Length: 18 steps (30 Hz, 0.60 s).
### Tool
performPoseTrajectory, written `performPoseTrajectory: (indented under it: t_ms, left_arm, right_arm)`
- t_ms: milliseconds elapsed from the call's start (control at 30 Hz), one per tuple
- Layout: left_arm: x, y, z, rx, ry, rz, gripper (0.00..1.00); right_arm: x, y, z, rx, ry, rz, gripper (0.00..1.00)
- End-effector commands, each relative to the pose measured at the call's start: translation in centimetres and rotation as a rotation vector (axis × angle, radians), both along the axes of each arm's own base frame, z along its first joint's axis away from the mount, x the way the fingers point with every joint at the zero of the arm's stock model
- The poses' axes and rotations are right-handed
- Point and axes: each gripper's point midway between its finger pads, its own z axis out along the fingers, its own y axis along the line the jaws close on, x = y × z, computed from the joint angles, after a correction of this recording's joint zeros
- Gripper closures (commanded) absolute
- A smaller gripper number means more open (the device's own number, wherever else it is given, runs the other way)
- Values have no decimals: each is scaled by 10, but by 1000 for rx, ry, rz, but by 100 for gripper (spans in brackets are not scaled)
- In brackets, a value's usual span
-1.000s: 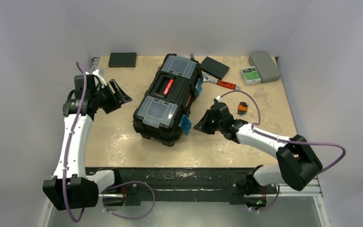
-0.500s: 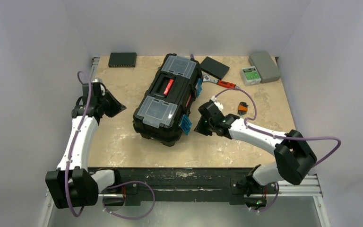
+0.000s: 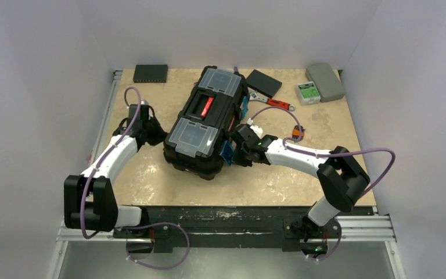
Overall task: Pack the tool kit
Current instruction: Close the toolbox at the center of the board.
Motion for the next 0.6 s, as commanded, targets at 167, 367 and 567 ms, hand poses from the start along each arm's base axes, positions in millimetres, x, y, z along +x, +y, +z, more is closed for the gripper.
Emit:
performPoseTrajectory:
  t_ms: [167, 367, 567]
  left_arm:
    - [11, -45, -7, -94, -86, -234, 100]
    - [3, -59, -21, -109, -64, -281, 100]
    - [-8, -72, -28, -146, -57, -317, 100]
  right_arm:
    - [16, 38, 12, 55, -34, 123, 100]
    - [17, 58, 14, 115, -35, 201, 100]
    - [21, 71, 11, 151, -37, 224, 100]
